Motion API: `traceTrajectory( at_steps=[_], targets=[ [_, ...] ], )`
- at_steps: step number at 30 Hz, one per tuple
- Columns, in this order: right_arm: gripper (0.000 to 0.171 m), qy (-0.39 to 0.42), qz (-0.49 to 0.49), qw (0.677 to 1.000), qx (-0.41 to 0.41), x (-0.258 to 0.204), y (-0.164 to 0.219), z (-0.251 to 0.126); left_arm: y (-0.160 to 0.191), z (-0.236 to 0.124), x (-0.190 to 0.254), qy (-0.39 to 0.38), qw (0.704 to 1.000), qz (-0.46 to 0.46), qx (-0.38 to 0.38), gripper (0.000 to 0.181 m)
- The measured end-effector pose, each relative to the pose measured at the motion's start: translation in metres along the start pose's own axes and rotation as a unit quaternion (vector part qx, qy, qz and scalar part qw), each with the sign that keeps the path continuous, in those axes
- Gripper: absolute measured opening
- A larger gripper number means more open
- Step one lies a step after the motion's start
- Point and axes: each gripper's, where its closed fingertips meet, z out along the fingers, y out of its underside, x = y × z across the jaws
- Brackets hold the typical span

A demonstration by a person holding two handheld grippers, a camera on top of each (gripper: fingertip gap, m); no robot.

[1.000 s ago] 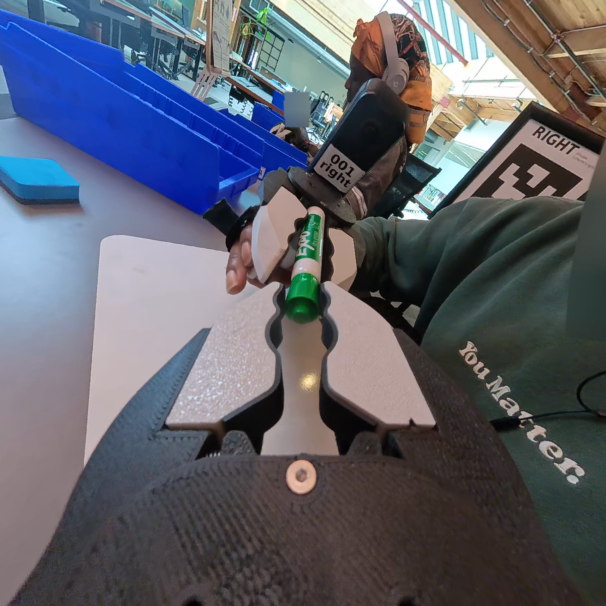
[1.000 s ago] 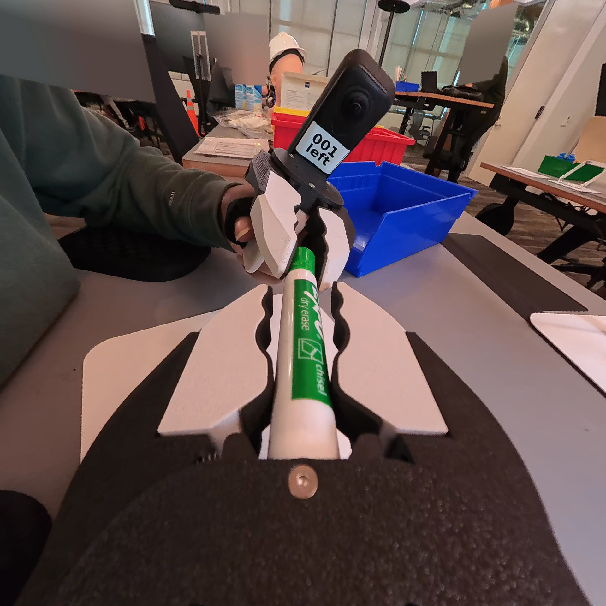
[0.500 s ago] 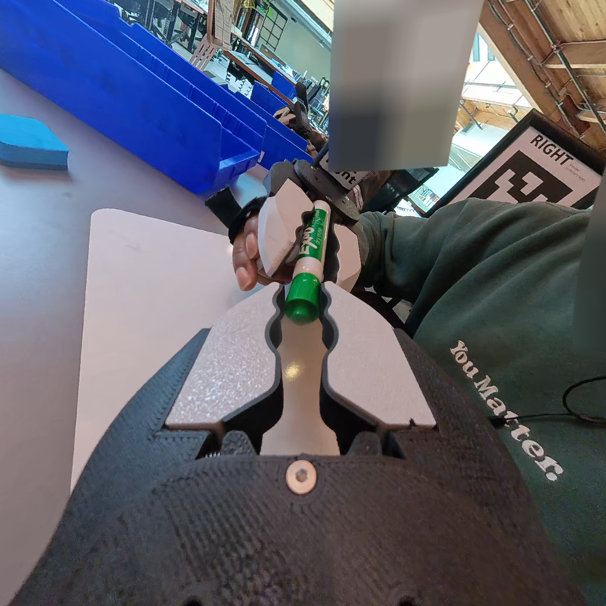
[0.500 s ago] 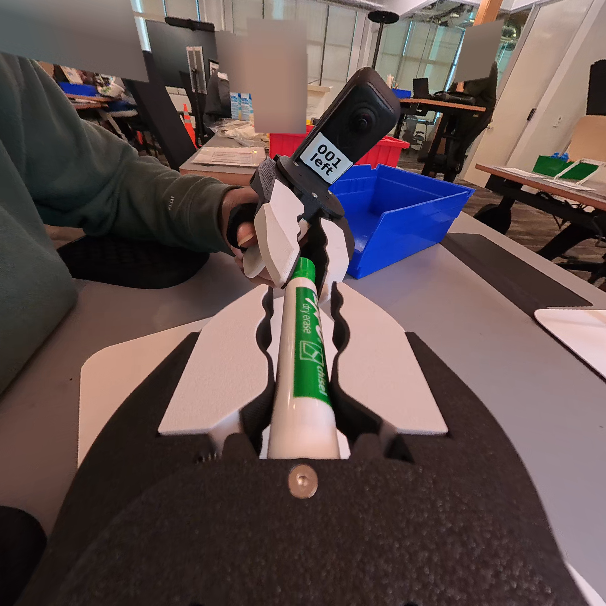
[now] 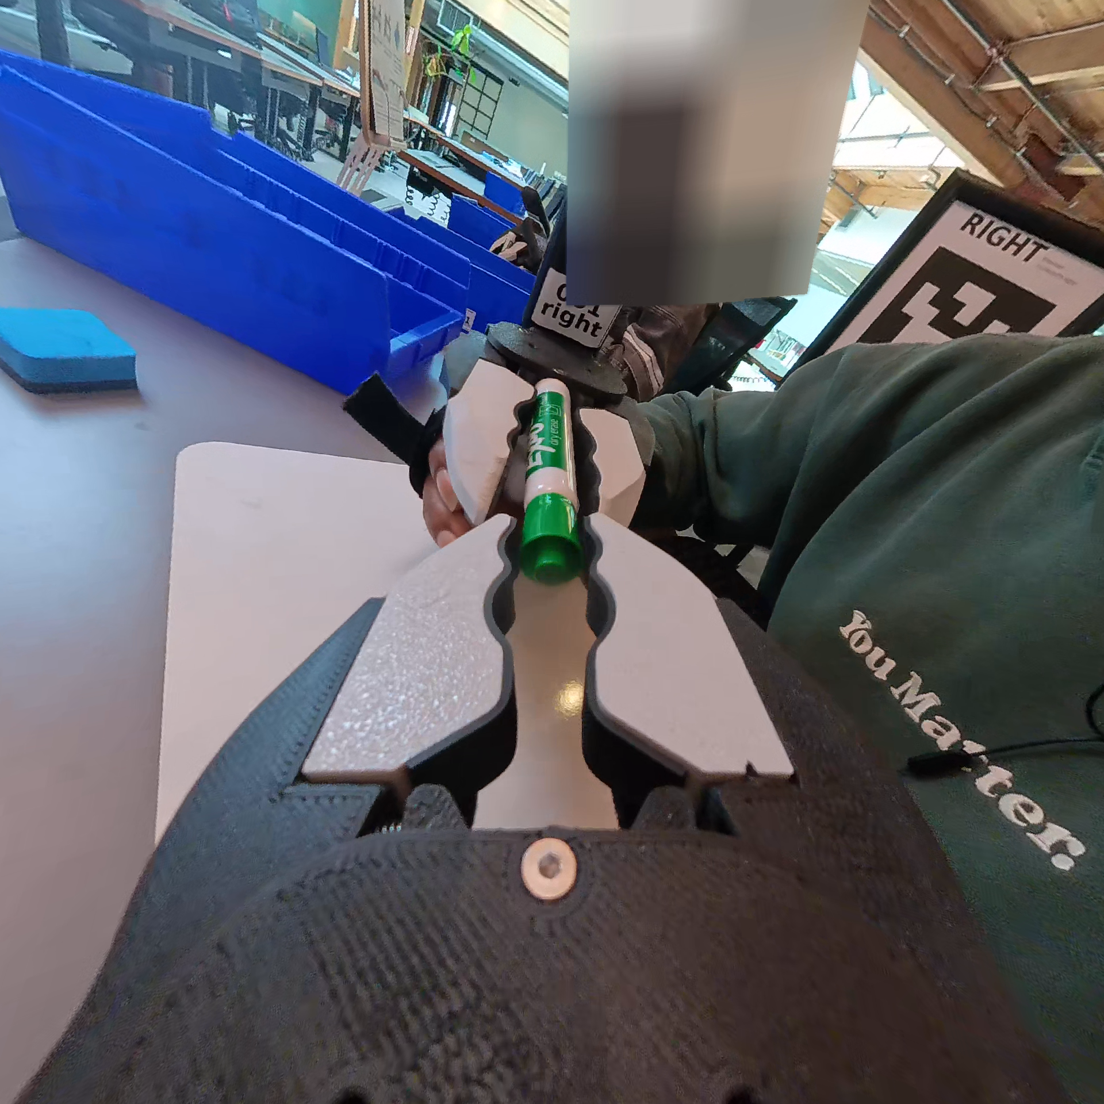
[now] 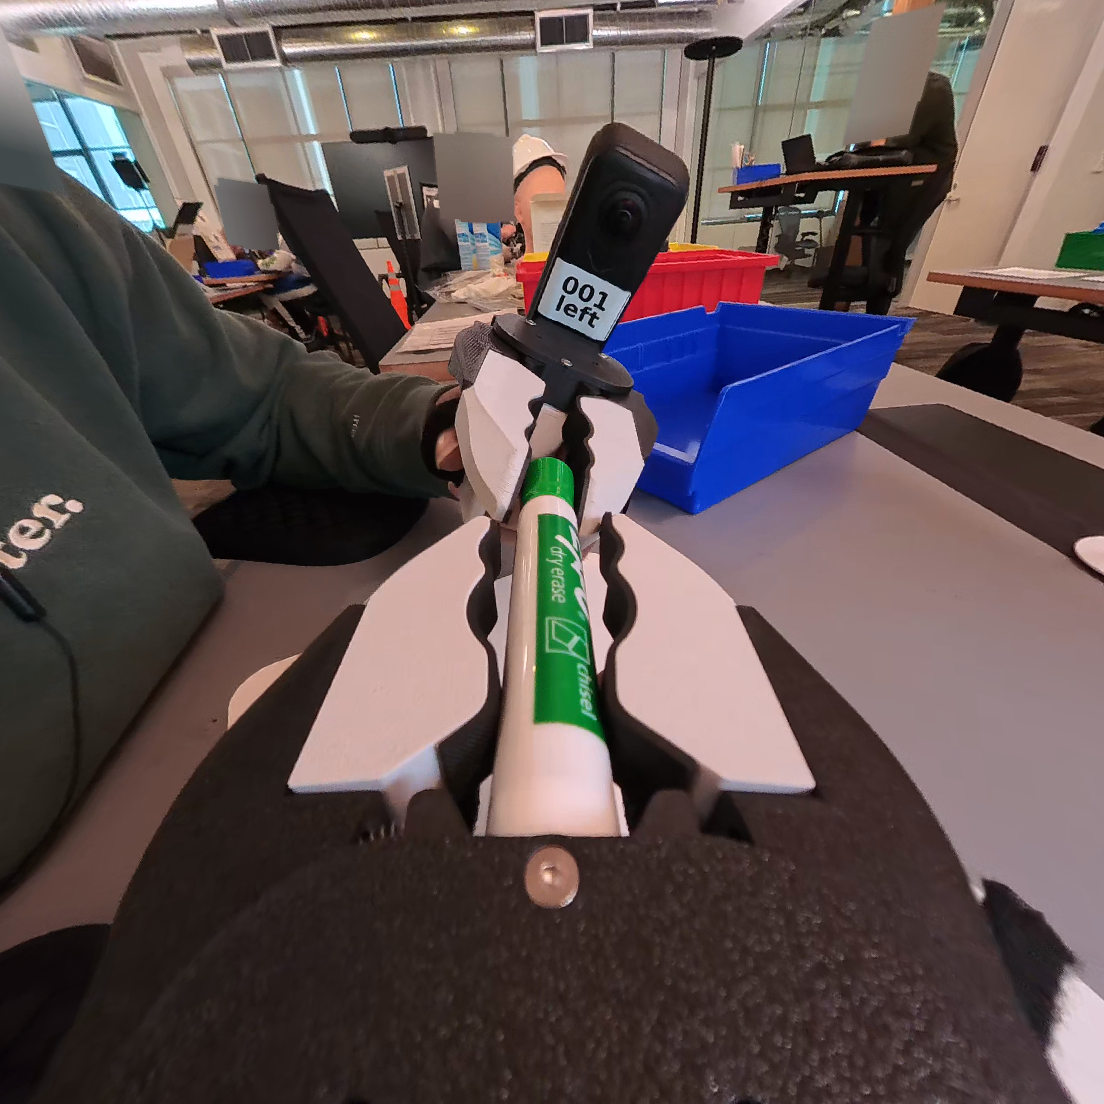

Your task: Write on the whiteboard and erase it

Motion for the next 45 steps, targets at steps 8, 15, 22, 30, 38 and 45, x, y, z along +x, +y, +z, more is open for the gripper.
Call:
traceTrajectory(
  at_steps=[8,15,22,30,38,45],
  targets=[
    [0.032,-0.001,0.015,1.0,0.007,0.001,-0.007,0.002,-0.005,-0.004,-0.001,0.008,1.0,-0.001,0.006,0.019],
    [0.032,-0.013,0.022,1.0,0.014,0.0,-0.014,0.002,-0.01,-0.007,0.002,0.004,1.0,0.019,0.007,0.019],
    [0.032,0.056,-0.031,0.997,0.036,0.028,-0.04,-0.053,-0.029,-0.076,-0.017,-0.122,0.982,0.13,0.06,0.019],
    [0.033,0.054,0.002,0.999,-0.001,0.032,-0.02,-0.045,-0.022,-0.1,-0.035,-0.222,0.963,0.135,0.074,0.019],
    [0.034,0.068,0.007,0.997,-0.029,0.036,-0.01,-0.038,-0.001,-0.126,-0.038,-0.262,0.952,0.135,0.077,0.02],
    [0.034,0.084,-0.006,0.996,-0.029,0.03,-0.013,-0.032,0.0,-0.138,-0.037,-0.248,0.956,0.117,0.108,0.02]
  ],
)
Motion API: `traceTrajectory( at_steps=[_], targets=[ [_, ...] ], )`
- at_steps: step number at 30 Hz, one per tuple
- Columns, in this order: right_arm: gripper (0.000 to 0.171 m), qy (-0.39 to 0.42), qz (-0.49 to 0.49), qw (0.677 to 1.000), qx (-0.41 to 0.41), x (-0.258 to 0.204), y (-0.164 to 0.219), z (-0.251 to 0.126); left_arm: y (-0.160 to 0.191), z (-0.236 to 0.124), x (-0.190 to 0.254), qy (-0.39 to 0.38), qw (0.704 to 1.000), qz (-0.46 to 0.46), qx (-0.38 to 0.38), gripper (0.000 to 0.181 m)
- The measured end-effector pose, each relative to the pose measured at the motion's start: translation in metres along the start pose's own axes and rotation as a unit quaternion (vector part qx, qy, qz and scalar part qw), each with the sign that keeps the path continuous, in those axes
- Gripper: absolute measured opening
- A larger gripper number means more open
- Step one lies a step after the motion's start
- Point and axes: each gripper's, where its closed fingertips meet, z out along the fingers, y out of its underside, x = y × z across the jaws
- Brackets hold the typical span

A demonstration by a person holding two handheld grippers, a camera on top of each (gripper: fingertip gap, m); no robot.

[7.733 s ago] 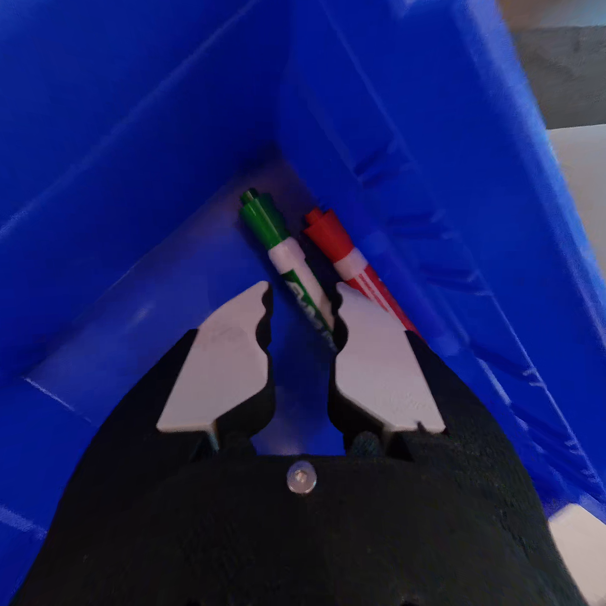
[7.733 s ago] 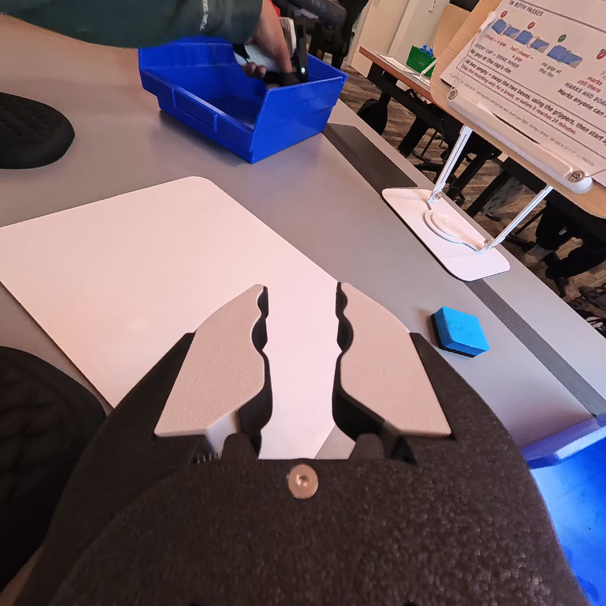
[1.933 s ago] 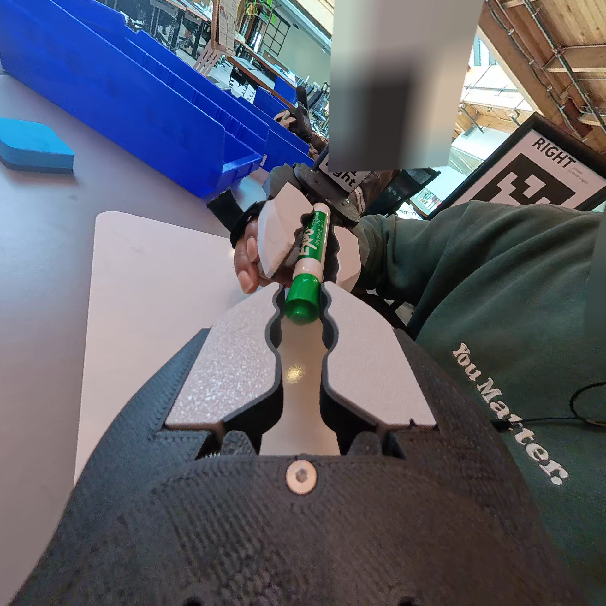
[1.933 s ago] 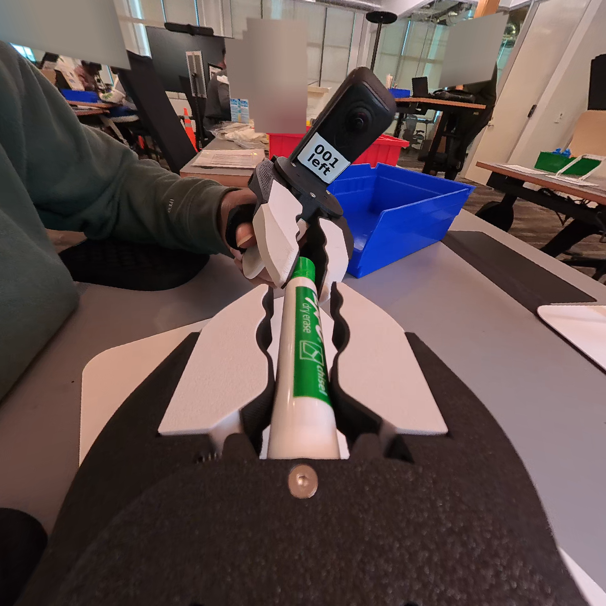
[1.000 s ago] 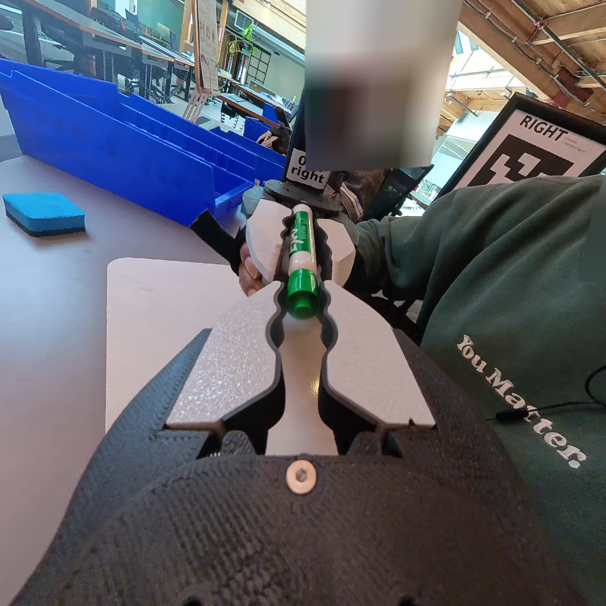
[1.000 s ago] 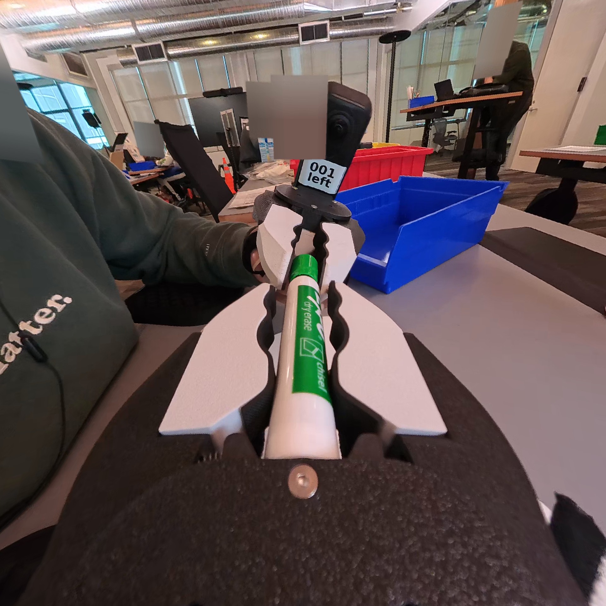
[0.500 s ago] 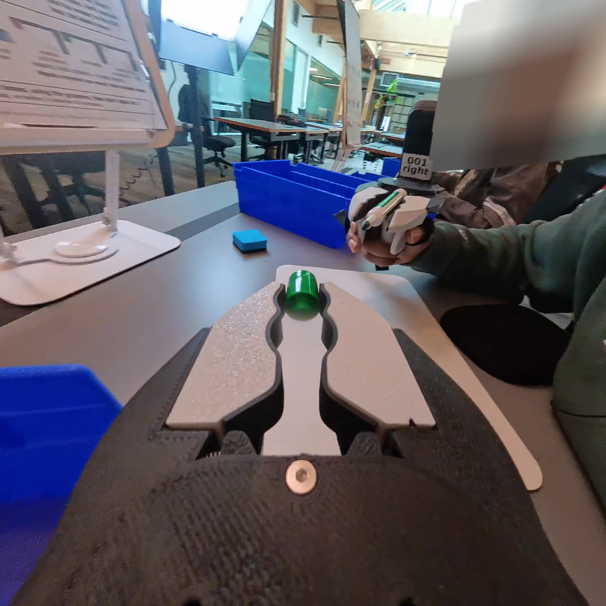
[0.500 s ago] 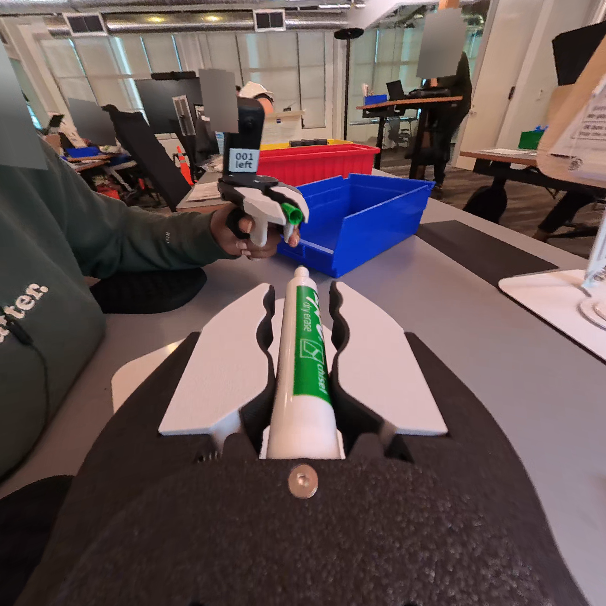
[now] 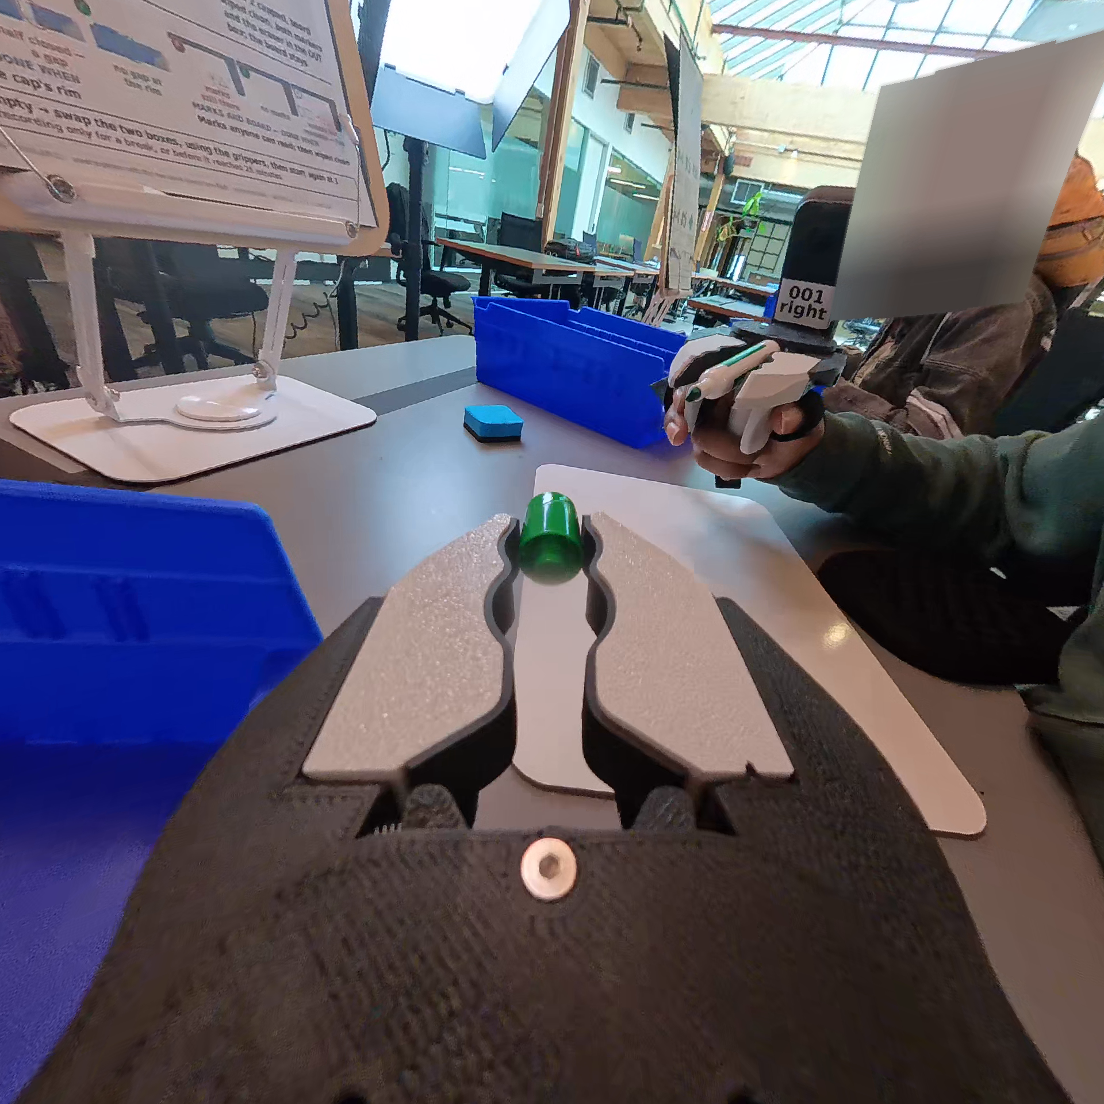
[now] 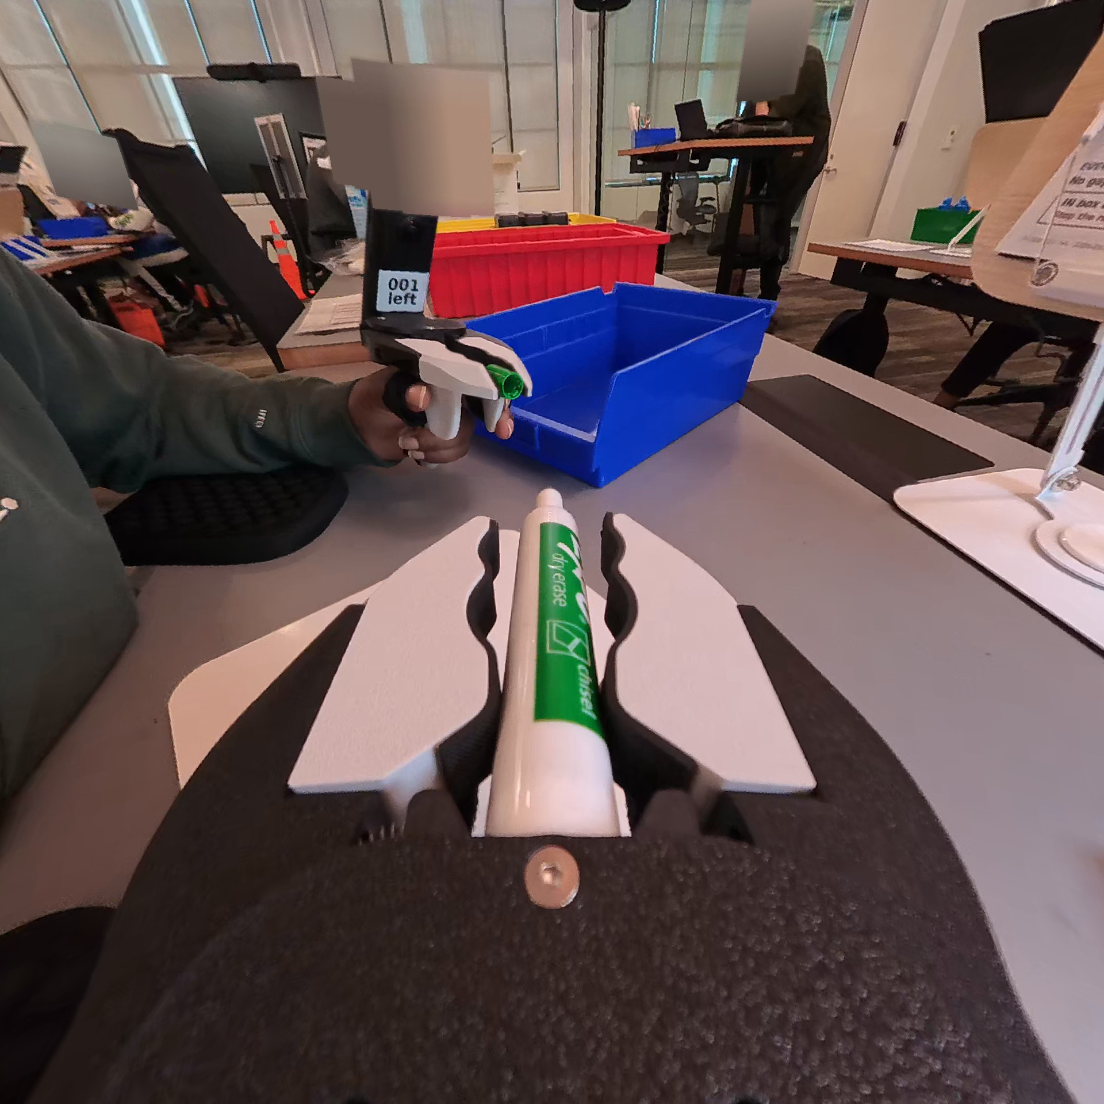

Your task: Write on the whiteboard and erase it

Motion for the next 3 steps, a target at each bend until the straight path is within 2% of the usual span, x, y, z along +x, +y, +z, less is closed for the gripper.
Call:
traceTrajectory(
  at_steps=[3],
  targets=[
    [0.034,0.002,0.002,1.0,0.006,-0.0031,-0.0016,0.0008,-0.0018,0.0006,0.0047,0.004,1.0,0.007,0.002,0.02]
  ],
)
